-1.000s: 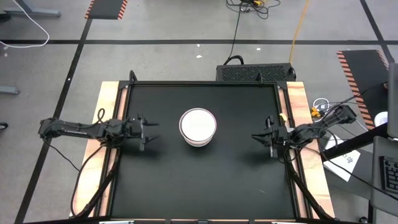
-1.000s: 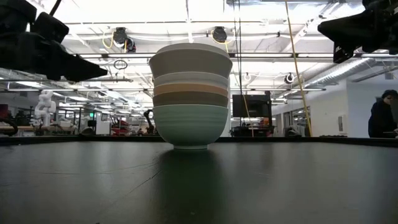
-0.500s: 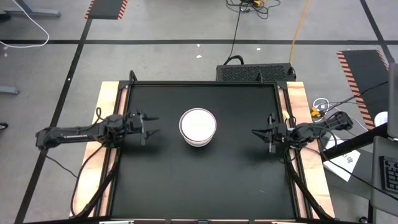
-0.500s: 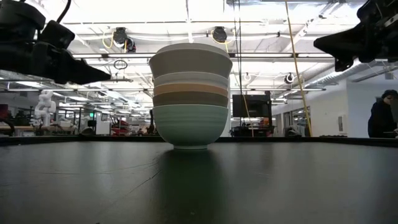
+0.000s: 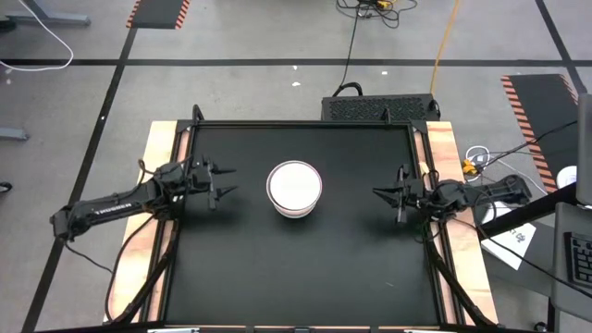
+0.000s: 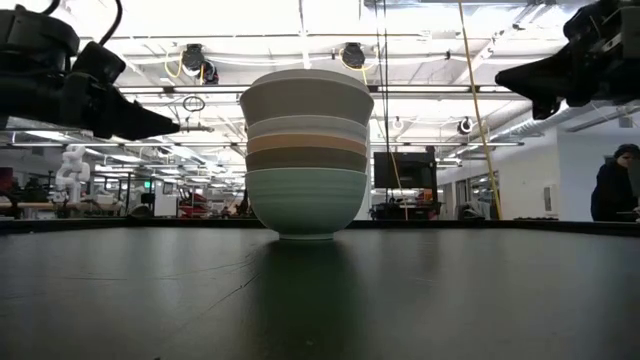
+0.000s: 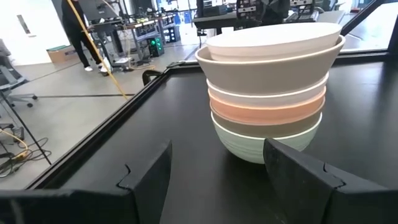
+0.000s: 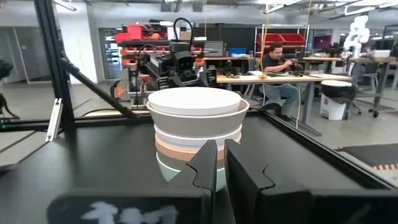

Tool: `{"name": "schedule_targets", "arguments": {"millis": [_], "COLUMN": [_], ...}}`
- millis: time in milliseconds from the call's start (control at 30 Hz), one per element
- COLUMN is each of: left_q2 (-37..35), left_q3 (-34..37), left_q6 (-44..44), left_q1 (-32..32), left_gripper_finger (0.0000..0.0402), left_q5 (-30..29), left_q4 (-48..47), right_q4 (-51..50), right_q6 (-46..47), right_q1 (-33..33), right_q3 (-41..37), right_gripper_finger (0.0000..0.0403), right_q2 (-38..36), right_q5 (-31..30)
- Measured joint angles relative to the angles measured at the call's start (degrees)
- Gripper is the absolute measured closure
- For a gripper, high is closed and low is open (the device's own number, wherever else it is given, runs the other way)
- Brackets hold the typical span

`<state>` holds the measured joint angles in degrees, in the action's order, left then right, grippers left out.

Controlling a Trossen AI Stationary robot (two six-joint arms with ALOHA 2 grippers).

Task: Nest bowls inside each other
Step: Return to Home Position

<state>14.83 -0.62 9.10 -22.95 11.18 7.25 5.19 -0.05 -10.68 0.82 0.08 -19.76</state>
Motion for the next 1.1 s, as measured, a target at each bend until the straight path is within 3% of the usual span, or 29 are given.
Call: {"name": "schedule_targets", "arguments": {"millis": [267, 600, 1100], "left_q2": [0.0, 0.1, 0.1], "left_q3": [0.0, 0.0, 0.0], "left_q6": [-0.3, -0.9, -0.7], "left_q1": [-5.2, -8.2, -8.2], "left_gripper_finger": [0.0149, 0.0149, 0.0149], "left_q5": [6.7, 10.0, 9.9], "left_q4": [0.0, -1.2, -1.2], "right_q4": [-1.2, -3.4, -3.5], "right_q6": [1.6, 4.1, 5.4], "right_q1": [8.6, 16.5, 17.4], "right_q3": [0.0, 0.0, 0.0], "right_gripper_finger": [0.0383, 0.0383, 0.0383], "right_q2": [0.0, 0.0, 0.1], "right_q5": [8.2, 17.1, 19.0]}}
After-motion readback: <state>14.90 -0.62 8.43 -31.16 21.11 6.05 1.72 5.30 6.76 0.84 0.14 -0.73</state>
